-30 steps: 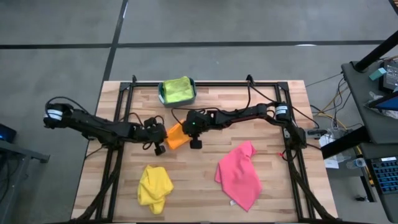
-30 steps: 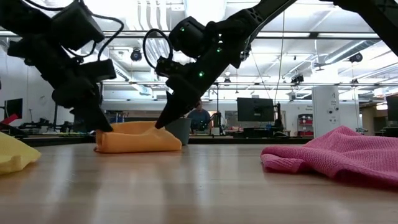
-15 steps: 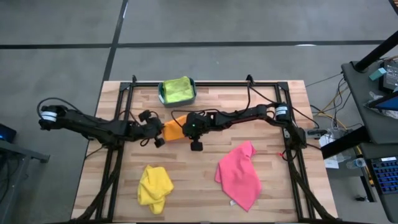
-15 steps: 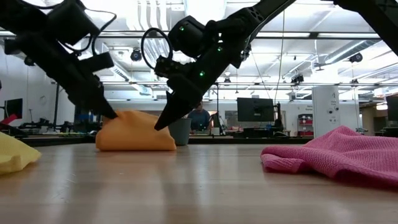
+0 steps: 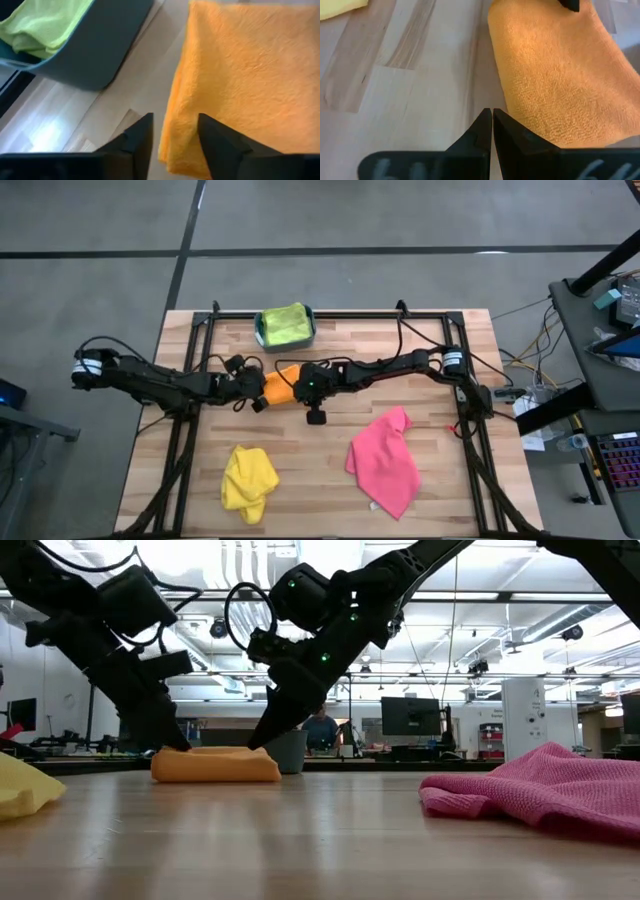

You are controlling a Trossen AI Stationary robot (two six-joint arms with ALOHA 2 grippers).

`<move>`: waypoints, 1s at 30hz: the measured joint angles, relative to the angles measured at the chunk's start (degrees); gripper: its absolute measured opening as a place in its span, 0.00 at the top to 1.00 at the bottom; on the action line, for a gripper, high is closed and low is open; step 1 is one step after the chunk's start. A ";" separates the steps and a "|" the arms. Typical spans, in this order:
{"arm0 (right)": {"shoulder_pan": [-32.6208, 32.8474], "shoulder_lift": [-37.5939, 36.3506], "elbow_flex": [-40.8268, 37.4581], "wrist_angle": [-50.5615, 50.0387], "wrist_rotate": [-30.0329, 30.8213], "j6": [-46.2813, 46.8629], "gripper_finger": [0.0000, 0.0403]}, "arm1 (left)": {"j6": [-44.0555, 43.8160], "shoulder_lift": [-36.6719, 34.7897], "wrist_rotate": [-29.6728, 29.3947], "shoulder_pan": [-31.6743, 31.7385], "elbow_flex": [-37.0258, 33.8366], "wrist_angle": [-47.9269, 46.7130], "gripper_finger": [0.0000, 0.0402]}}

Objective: Fold microfiber towels
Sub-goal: Fold the orange towel

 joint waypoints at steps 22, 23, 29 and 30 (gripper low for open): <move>-5.82 0.21 1.11 7.76 2.38 -5.91 0.98 | 7.05 -12.26 14.83 0.03 2.79 -11.39 0.48; -6.28 0.31 1.14 8.69 2.36 -6.20 0.98 | 7.02 -12.40 13.30 0.03 2.49 -10.87 0.48; -8.29 1.08 1.11 10.13 1.95 -8.05 0.98 | 8.50 -12.42 8.75 0.55 0.07 -11.35 0.48; -8.56 1.01 1.11 10.25 1.88 -8.07 0.98 | 8.55 -12.20 9.16 0.55 -0.11 -10.71 0.48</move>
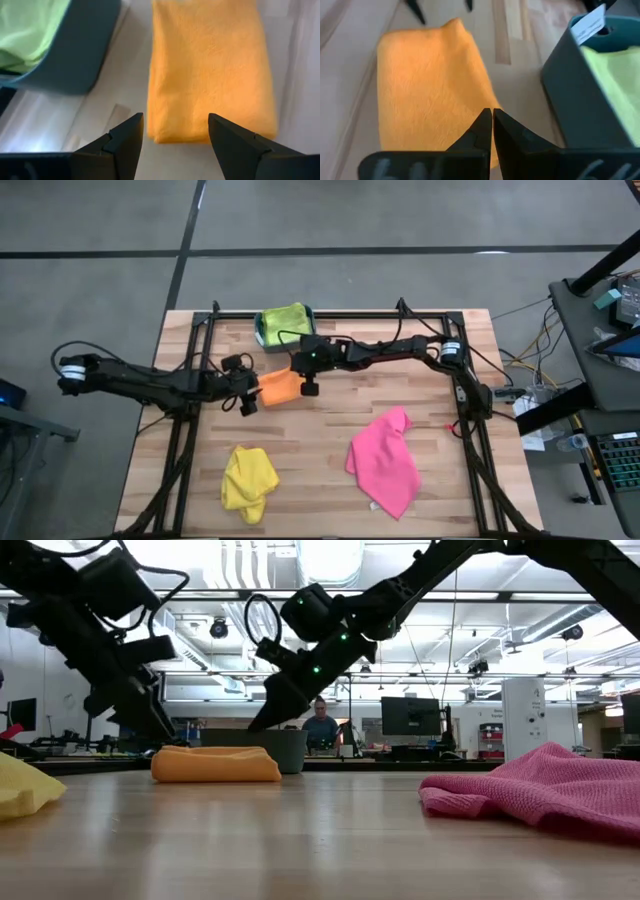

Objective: Fold microfiber towels
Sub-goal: Fold the orange towel

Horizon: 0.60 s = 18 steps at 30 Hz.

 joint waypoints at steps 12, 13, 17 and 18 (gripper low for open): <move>-2.90 -0.42 0.00 -1.68 -4.48 4.03 0.82 | 1.37 2.55 0.73 2.81 -0.63 2.00 0.56; -3.05 -0.40 0.00 -1.69 -4.49 4.08 0.81 | 1.52 3.02 1.22 3.09 -0.63 2.21 0.59; -3.16 0.29 0.00 -1.64 -4.73 4.81 0.75 | 1.55 5.36 2.22 4.15 -0.63 3.22 0.68; -3.16 0.45 0.00 -1.68 -4.78 4.99 0.74 | 1.57 5.95 2.23 4.28 -0.63 3.92 0.71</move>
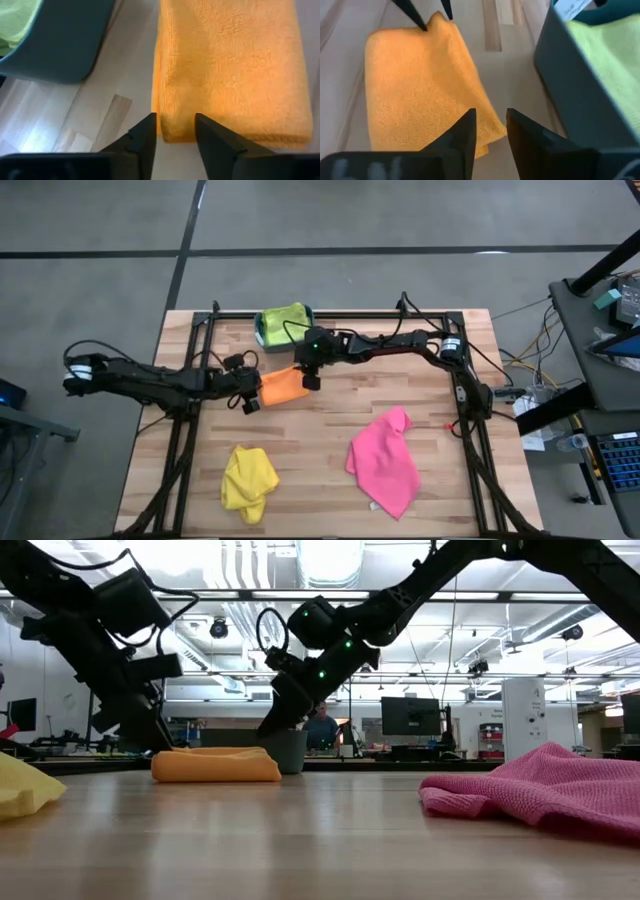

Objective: Fold microfiber towels
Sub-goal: Fold the orange towel

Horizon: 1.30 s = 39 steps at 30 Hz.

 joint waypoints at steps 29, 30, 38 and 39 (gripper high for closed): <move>0.04 -1.83 -0.11 -4.80 0.48 -1.62 0.97 | 6.54 3.80 -11.14 1.85 0.21 9.64 0.98; 0.04 -1.83 -0.11 -5.12 0.50 -1.59 0.97 | 6.50 4.36 -11.13 2.01 0.14 10.37 0.98; 0.20 -1.72 -0.65 -6.23 0.50 -0.93 0.98 | 8.40 11.86 -11.14 2.43 0.02 18.00 0.98; 0.20 -1.72 -0.66 -6.23 0.50 -0.92 0.98 | 9.01 12.61 -11.15 2.45 0.02 19.01 0.98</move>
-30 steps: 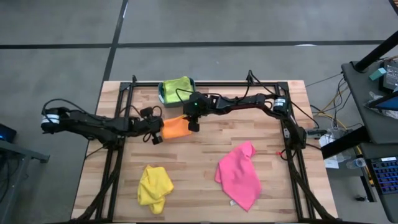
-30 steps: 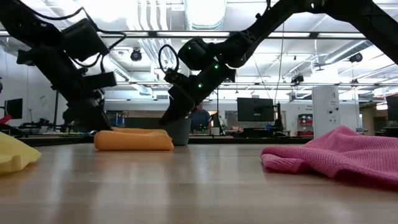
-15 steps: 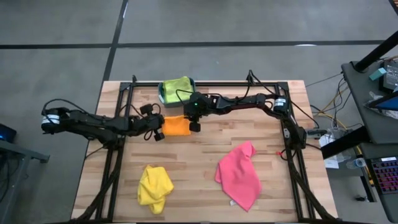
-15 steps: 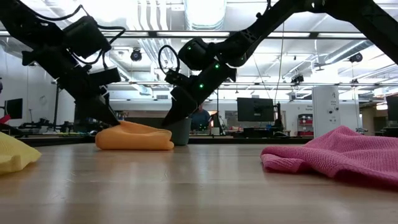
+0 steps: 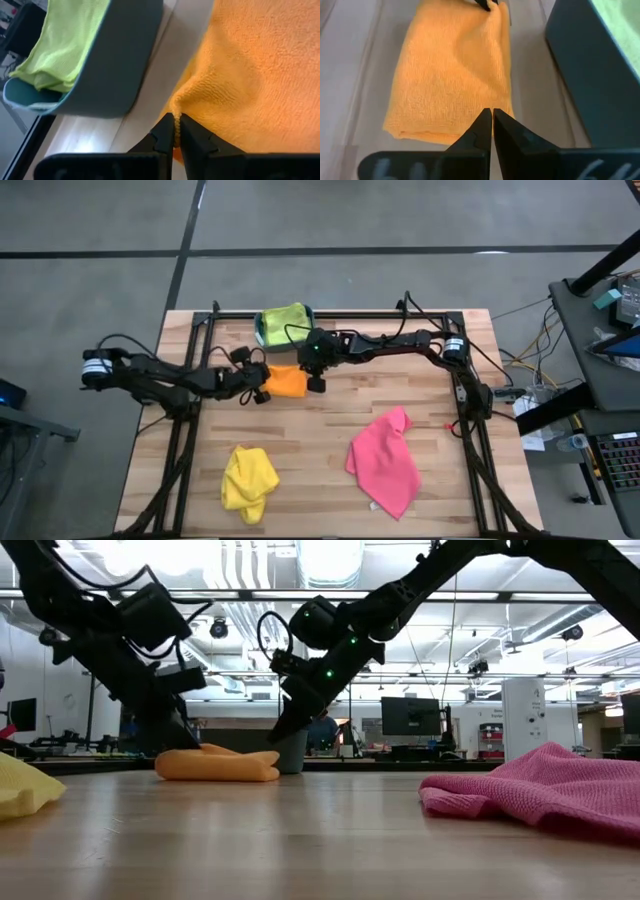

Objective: Fold microfiber towels
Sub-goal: Fold the orange towel

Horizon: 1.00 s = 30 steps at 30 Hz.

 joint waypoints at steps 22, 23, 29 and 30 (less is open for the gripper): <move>2.23 0.90 0.00 1.19 -0.69 -0.04 0.98 | 1.86 1.70 -2.63 1.14 0.07 5.58 0.73; 2.74 1.03 -0.02 1.49 -0.86 -0.03 0.98 | 1.88 0.98 -2.72 1.16 0.07 5.40 0.72; 5.56 2.68 0.00 4.51 -2.77 -0.02 0.98 | 1.69 -3.29 -2.84 1.14 0.09 3.53 0.66; 5.91 3.10 0.00 5.08 -2.80 -0.02 0.98 | 1.49 -3.76 -2.83 1.14 0.09 3.33 0.66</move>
